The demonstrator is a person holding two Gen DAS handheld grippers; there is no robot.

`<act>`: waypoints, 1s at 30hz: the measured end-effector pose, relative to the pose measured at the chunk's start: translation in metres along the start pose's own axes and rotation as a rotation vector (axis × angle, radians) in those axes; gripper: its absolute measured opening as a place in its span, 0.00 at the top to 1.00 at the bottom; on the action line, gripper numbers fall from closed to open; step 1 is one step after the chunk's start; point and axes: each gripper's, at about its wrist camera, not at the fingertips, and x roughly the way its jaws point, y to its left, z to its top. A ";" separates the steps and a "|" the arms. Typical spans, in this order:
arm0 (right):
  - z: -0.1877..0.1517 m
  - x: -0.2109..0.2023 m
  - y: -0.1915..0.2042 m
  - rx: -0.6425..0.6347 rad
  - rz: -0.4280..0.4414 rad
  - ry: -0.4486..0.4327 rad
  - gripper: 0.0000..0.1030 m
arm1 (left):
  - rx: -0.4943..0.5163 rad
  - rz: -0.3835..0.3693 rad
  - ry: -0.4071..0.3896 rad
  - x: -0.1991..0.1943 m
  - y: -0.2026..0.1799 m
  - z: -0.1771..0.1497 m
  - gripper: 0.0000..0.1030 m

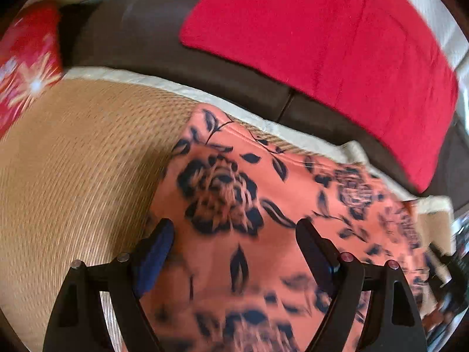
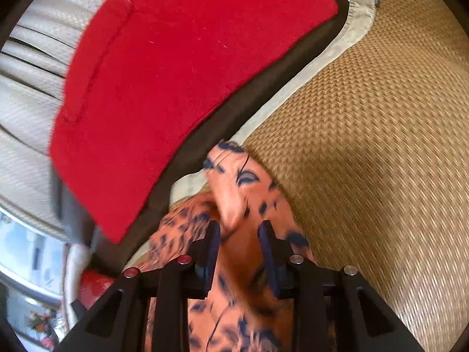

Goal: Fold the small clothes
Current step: 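Press the folded blouse flat with both grippers side by side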

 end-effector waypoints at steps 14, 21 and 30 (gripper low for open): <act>-0.061 -0.039 -0.041 0.070 0.063 0.100 0.67 | 0.047 0.086 -0.001 -0.030 0.000 -0.086 0.17; -0.063 -0.059 -0.036 0.103 0.100 0.074 0.65 | 0.042 0.035 -0.082 -0.049 -0.007 -0.077 0.17; -0.080 -0.025 0.032 -0.089 0.158 0.142 0.65 | 0.143 0.032 -0.055 -0.015 -0.042 -0.071 0.17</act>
